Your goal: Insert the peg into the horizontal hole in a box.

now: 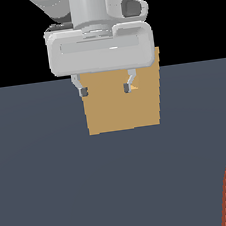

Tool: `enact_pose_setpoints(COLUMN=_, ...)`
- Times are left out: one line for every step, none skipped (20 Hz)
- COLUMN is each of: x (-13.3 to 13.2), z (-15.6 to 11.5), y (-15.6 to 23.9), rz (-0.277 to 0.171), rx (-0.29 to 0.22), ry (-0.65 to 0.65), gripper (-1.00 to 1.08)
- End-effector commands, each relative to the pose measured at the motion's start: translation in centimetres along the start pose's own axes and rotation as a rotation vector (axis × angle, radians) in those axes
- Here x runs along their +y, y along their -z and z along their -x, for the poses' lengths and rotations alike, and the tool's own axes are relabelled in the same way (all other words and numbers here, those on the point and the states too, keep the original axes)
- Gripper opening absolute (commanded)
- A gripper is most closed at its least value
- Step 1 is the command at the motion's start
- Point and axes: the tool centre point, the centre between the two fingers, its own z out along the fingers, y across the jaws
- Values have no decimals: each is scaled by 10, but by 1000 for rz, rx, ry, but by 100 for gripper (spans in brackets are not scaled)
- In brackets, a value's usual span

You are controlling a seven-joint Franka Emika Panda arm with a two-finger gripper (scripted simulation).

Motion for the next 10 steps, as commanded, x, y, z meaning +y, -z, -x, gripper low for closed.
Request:
enact_pose_setpoints(x=0, z=0, y=0, rz=0, rx=0, ry=0, gripper=100)
enact_pose_setpoints(x=0, z=0, y=0, rz=0, rx=0, ry=-1, gripper=100)
enact_pose_setpoints(x=1, z=1, y=0, rz=0, rx=0, ry=-3, gripper=100)
enact_pose_setpoints(x=2, z=2, y=-1, rz=0, rx=0, ry=-6, gripper=100)
enact_pose_setpoints(x=3, z=4, y=-2, rz=1, rx=0, ry=-11, gripper=100)
enact_pose_setpoints(x=5, z=6, y=-3, rz=1, rx=0, ry=-18, gripper=100)
enact_pose_setpoints(x=7, z=8, y=-4, rz=1, rx=-1, ry=-26, gripper=100)
enact_pose_setpoints(x=9, z=11, y=-5, rz=2, rx=-1, ry=-35, gripper=100)
enact_pose_setpoints(x=12, z=15, y=-7, rz=2, rx=-1, ry=-45, gripper=100)
enact_pose_setpoints(x=15, z=19, y=-8, rz=3, rx=-1, ry=-57, gripper=100)
